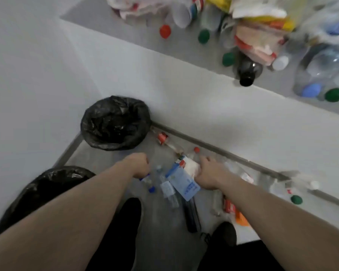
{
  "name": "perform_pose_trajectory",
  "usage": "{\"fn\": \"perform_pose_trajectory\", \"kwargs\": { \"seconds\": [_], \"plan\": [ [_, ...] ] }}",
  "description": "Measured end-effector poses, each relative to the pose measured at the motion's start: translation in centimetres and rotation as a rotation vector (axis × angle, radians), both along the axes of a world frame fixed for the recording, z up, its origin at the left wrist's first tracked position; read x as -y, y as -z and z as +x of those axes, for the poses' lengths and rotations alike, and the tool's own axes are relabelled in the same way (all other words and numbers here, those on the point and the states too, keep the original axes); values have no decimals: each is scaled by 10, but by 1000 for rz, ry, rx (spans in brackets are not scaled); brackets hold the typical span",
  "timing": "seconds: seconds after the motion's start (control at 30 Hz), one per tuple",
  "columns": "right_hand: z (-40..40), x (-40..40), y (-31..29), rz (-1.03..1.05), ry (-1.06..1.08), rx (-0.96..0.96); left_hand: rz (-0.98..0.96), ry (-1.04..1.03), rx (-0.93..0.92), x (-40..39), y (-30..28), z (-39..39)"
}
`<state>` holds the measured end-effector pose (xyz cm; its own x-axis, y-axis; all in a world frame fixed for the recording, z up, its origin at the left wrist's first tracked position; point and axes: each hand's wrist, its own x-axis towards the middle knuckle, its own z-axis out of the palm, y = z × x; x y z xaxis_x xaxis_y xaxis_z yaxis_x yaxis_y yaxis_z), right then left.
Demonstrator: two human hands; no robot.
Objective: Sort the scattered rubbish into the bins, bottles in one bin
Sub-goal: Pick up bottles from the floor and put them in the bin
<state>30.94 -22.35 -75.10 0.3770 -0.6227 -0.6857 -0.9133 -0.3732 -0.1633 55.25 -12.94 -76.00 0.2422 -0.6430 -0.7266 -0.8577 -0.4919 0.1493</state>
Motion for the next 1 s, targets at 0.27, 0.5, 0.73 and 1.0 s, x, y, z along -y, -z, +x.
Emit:
{"fn": "perform_pose_trajectory", "kwargs": {
  "seconds": [0.27,0.5,0.73,1.0],
  "plan": [
    [-37,-115,-89,-26,-10,123,-607,-89,-169,-88,-165,-50],
    [-43,-149,-105,-91,21,221,-259,9,-55,-107,-150,-59],
    [-51,-152,-85,-56,15,191,-121,77,-1,-111,-117,-58],
    [-19,-124,-35,73,-38,105,39,20,-52,-85,-46,-47]
  ]
}}
